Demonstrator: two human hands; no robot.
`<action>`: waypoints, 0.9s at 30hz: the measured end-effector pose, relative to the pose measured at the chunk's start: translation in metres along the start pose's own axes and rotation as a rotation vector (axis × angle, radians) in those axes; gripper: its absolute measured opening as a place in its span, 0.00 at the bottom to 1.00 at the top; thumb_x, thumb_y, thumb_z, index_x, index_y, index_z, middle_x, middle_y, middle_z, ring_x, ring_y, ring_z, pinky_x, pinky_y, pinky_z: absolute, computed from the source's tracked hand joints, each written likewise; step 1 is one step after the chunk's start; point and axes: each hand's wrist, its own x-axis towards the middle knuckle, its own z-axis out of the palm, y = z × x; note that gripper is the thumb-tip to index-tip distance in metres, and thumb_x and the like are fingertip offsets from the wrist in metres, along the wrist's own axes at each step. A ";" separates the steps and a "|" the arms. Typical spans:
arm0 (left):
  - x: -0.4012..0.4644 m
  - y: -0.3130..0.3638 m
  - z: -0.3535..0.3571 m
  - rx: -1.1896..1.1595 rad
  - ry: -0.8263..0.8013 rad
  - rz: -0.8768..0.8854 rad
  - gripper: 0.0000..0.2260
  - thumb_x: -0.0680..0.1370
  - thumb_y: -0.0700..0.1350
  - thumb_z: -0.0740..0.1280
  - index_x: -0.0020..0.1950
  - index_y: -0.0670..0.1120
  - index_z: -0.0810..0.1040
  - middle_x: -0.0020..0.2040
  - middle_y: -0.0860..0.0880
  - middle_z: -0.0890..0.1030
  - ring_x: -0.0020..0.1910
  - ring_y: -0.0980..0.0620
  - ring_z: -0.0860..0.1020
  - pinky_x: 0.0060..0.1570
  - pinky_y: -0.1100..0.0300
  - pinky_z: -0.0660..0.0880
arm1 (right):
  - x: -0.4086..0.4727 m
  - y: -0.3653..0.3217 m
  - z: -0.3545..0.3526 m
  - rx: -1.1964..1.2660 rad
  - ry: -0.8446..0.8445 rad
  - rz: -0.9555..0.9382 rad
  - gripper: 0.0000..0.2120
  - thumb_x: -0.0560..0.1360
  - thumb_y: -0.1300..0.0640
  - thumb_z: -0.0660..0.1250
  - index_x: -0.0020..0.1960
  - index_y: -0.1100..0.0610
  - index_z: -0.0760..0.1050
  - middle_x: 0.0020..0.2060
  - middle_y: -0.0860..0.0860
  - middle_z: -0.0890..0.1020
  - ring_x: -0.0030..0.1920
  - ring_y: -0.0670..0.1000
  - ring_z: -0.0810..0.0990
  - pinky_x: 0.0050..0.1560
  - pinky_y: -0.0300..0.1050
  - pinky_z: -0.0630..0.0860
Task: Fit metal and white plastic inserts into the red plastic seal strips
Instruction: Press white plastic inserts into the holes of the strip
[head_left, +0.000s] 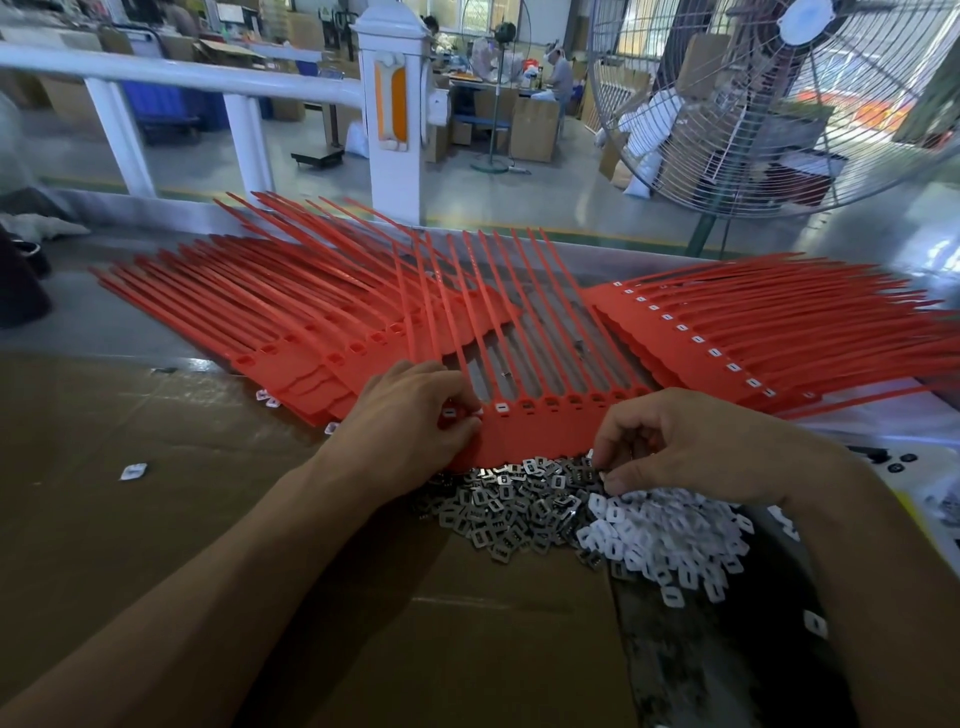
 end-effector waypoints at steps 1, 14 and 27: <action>0.000 0.000 0.000 -0.001 0.000 0.000 0.09 0.79 0.56 0.68 0.58 0.57 0.80 0.54 0.59 0.77 0.57 0.55 0.71 0.62 0.53 0.68 | 0.000 0.000 0.000 -0.011 -0.009 0.001 0.07 0.72 0.54 0.80 0.48 0.47 0.85 0.41 0.48 0.85 0.42 0.50 0.83 0.47 0.46 0.79; 0.000 0.000 0.000 -0.002 -0.004 -0.003 0.08 0.79 0.56 0.68 0.57 0.57 0.80 0.53 0.60 0.77 0.56 0.56 0.71 0.62 0.52 0.69 | 0.007 0.009 0.004 0.050 0.142 -0.109 0.03 0.79 0.50 0.72 0.48 0.43 0.84 0.39 0.42 0.86 0.38 0.41 0.83 0.42 0.38 0.78; 0.000 0.001 0.000 0.003 -0.022 -0.022 0.08 0.79 0.57 0.67 0.57 0.58 0.79 0.53 0.60 0.76 0.57 0.56 0.71 0.62 0.50 0.69 | 0.046 0.004 0.036 0.200 0.486 -0.069 0.08 0.79 0.58 0.73 0.50 0.45 0.86 0.37 0.33 0.84 0.32 0.37 0.81 0.35 0.26 0.73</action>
